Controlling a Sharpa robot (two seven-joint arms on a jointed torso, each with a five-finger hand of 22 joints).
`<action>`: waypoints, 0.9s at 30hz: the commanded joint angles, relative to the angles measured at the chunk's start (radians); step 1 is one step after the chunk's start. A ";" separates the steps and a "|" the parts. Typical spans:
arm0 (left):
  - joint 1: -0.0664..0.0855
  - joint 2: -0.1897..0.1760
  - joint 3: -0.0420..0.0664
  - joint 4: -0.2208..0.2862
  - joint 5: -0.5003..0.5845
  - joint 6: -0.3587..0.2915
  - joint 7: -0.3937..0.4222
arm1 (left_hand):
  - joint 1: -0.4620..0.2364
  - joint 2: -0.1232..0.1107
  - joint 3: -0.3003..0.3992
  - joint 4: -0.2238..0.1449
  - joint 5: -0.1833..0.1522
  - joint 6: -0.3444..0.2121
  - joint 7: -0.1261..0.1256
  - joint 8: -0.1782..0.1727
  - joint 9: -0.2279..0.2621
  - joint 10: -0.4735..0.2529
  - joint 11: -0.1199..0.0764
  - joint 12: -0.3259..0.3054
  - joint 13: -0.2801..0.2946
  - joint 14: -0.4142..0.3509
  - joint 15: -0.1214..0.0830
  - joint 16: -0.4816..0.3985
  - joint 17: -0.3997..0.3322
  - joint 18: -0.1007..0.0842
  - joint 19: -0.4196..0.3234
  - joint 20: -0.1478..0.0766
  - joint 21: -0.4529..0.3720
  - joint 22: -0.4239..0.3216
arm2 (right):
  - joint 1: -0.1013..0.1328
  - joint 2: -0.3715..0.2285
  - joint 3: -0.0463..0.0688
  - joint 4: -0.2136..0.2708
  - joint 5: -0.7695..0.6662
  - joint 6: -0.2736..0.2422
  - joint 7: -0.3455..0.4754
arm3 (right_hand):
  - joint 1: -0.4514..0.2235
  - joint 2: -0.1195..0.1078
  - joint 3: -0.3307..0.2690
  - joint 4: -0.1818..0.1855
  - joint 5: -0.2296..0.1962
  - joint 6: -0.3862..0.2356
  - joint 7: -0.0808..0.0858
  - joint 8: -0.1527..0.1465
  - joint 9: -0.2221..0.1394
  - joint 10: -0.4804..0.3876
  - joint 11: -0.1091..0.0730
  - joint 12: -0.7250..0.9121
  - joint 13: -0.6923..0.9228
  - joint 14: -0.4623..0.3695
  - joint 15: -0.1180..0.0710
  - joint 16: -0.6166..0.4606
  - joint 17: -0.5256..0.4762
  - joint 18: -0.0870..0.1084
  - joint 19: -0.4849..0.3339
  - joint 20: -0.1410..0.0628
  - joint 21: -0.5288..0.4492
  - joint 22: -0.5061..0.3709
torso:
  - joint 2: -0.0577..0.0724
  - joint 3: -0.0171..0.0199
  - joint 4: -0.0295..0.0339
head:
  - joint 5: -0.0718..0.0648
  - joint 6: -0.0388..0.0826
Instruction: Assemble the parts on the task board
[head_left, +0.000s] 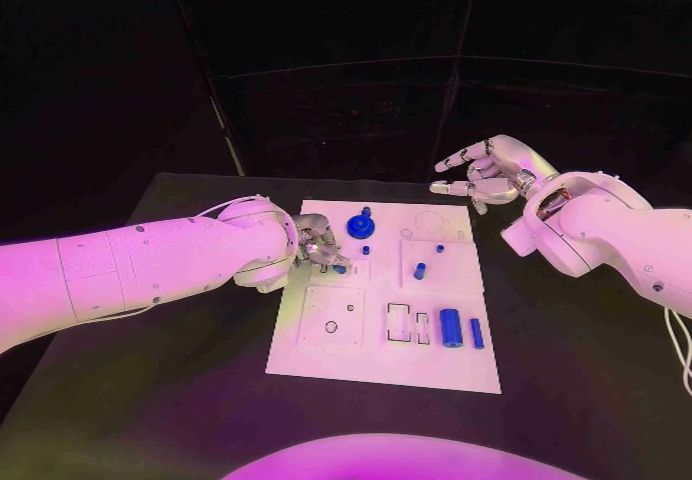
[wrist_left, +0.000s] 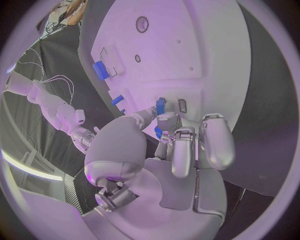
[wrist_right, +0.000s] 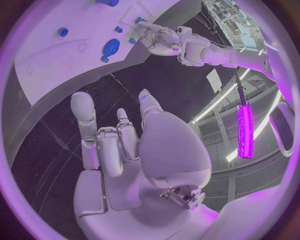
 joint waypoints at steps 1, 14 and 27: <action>0.000 -0.001 0.000 0.003 -0.007 0.025 -0.005 | 0.008 0.000 0.161 -0.154 0.003 0.001 -0.004 0.005 0.001 -0.002 -0.004 -0.004 0.000 0.104 -0.003 0.003 0.263 -0.007 0.006 0.002 0.003 0.001 | 0.002 0.001 0.001 0.000 -0.003 0.006 0.008 | -0.003 0.010 -0.007 -0.001 0.004 -0.007 0.000 -0.004 -0.001 -0.007 0.001 -0.004 0.018 0.070 -0.004 -0.004 0.122 0.018 -0.007 -0.003 -0.006 -0.001 | 0.000 0.0000 0.0000 | 0.000 -0.001; 0.000 0.004 0.000 -0.004 -0.007 0.058 -0.008 | 0.006 -0.005 0.165 -0.158 0.003 -0.001 -0.004 0.007 0.004 -0.004 -0.003 -0.009 -0.008 0.104 -0.003 0.003 0.263 -0.007 0.005 0.002 0.002 0.000 | 0.002 0.002 0.001 0.000 -0.003 0.008 0.008 | -0.003 0.010 -0.007 -0.001 0.004 -0.007 0.000 -0.004 -0.001 -0.007 0.001 -0.004 0.018 0.070 -0.004 -0.004 0.122 0.018 -0.007 -0.003 -0.006 -0.001 | 0.000 0.0005 -0.0009 | 0.002 -0.004; 0.001 0.017 0.000 -0.015 -0.007 0.085 -0.010 | -0.058 -0.034 0.113 -0.125 0.057 0.008 -0.017 0.029 0.020 -0.003 -0.012 -0.019 -0.041 0.104 -0.009 0.003 0.263 -0.008 0.007 -0.004 0.006 0.009 | 0.002 0.003 0.001 0.002 -0.007 0.008 0.006 | -0.004 0.010 -0.008 0.000 0.004 -0.006 0.000 -0.004 -0.001 -0.008 0.001 -0.004 0.017 0.069 -0.004 -0.005 0.120 0.018 -0.007 -0.003 -0.007 -0.002 | 0.000 0.0006 -0.0004 | 0.001 -0.008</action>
